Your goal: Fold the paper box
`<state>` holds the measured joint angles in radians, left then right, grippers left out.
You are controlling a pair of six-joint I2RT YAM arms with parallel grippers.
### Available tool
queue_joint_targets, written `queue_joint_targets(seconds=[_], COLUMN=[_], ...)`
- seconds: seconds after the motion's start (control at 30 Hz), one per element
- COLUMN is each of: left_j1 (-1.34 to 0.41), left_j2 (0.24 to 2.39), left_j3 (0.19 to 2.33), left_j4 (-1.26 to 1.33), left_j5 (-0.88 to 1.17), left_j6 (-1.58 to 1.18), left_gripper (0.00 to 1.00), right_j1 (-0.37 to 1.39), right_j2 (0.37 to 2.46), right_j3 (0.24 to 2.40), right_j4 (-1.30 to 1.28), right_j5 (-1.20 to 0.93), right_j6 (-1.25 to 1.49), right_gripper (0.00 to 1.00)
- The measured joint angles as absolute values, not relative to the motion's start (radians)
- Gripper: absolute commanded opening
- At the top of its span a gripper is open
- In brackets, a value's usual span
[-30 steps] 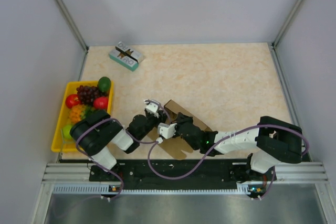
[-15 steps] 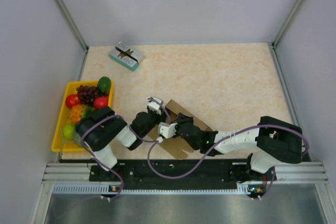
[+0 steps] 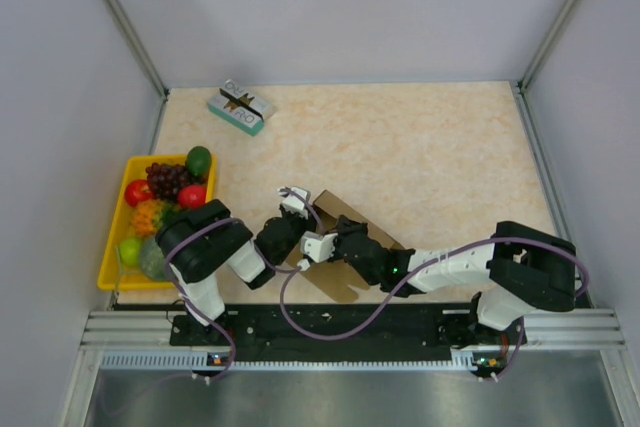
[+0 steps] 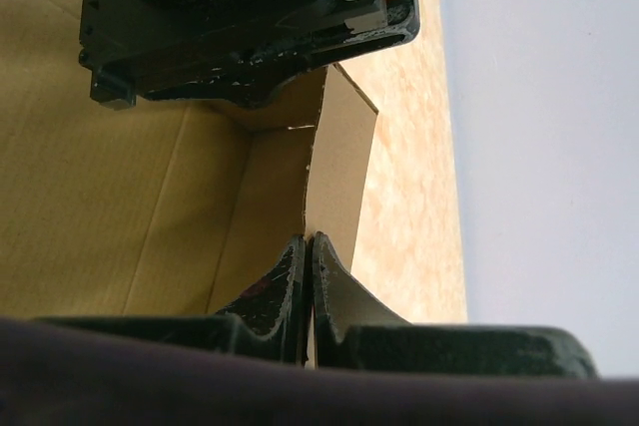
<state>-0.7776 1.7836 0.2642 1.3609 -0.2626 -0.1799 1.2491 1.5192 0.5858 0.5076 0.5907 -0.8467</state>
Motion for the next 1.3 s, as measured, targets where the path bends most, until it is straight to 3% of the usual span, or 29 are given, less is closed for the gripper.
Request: queue_joint_targets(seconds=[0.1,0.17,0.37,0.43,0.47,0.6,0.8,0.83,0.97,1.17,1.3], left_j1=[-0.773,-0.774,-0.786,-0.788,-0.788,-0.785,-0.772,-0.772,-0.768,-0.757,-0.675], left_j2=[1.787,1.788,1.796,1.799,1.800,1.797,1.656,1.610,1.354,0.813,0.640], left_j3=[0.265,0.266,0.270,0.270,0.270,0.261,0.124,0.099,0.050,0.096,0.158], left_j4=[1.358,1.356,1.360,1.365,1.366,1.357,1.322,1.309,1.245,0.669,0.364], left_j5=[-0.270,-0.270,-0.287,-0.294,-0.294,-0.289,-0.224,-0.207,-0.138,-0.140,-0.146], left_j6=[-0.185,-0.188,-0.183,-0.186,-0.188,-0.237,-0.364,-0.397,-0.521,-0.631,-0.642], left_gripper=[0.18,0.04,0.01,0.09,0.29,0.53,0.60,0.67,0.68,0.74,0.70], right_j1=[1.249,1.249,1.248,1.248,1.248,1.248,1.257,1.258,1.261,1.261,1.261], right_j2=[1.519,1.519,1.521,1.528,1.533,1.539,1.551,1.557,1.567,1.568,1.568], right_j3=[0.591,0.592,0.604,0.604,0.604,0.604,0.606,0.607,0.612,0.612,0.612], right_j4=[0.504,0.503,0.487,0.492,0.496,0.504,0.530,0.535,0.540,0.540,0.529], right_j5=[0.580,0.577,0.577,0.582,0.583,0.590,0.577,0.577,0.573,0.554,0.548], right_j6=[-0.840,-0.835,-0.828,-0.828,-0.828,-0.826,-0.808,-0.805,-0.791,-0.769,-0.751], right_gripper=[0.00,0.00,0.01,0.02,0.02,0.04,0.10,0.12,0.18,0.36,0.46])
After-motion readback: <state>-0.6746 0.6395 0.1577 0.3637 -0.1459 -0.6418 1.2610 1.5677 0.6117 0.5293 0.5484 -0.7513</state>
